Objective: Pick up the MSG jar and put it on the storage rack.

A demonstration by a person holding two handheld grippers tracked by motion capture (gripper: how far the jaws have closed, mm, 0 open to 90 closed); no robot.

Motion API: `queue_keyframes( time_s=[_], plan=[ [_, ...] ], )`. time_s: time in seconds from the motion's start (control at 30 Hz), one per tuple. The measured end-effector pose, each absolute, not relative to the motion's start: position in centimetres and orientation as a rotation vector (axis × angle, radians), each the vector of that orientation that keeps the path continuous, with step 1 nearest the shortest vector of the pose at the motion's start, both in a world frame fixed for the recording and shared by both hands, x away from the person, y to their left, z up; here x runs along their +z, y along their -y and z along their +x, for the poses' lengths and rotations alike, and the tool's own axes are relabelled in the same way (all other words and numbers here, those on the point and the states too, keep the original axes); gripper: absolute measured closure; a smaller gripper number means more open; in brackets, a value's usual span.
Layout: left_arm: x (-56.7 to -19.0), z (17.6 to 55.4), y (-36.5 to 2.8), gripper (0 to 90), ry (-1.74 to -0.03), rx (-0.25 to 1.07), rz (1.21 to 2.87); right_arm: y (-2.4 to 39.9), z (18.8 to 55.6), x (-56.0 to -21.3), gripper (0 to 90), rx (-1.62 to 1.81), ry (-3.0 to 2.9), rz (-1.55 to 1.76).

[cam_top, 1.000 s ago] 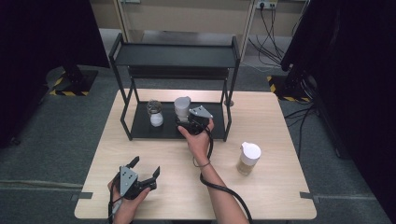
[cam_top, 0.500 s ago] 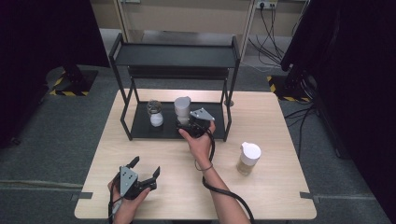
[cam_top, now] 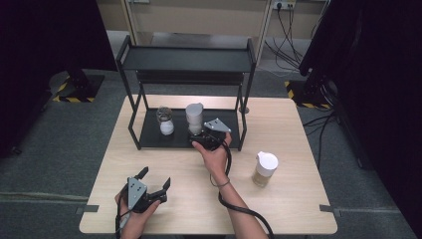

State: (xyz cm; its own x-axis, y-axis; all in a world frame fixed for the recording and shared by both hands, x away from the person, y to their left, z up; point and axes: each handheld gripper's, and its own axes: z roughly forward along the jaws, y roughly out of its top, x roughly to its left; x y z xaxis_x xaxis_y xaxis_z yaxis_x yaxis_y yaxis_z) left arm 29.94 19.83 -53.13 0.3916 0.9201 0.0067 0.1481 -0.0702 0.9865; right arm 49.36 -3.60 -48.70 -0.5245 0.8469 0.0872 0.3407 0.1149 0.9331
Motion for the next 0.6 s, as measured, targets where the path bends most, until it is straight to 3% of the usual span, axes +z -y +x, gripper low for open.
queue_keyframes(
  time_s=[0.6],
  plan=[
    [-53.1,29.9,-19.8,11.4,-0.997,0.857,1.518,4.6,47.6,-48.3,2.8,1.429,-1.915,1.134]
  ],
)
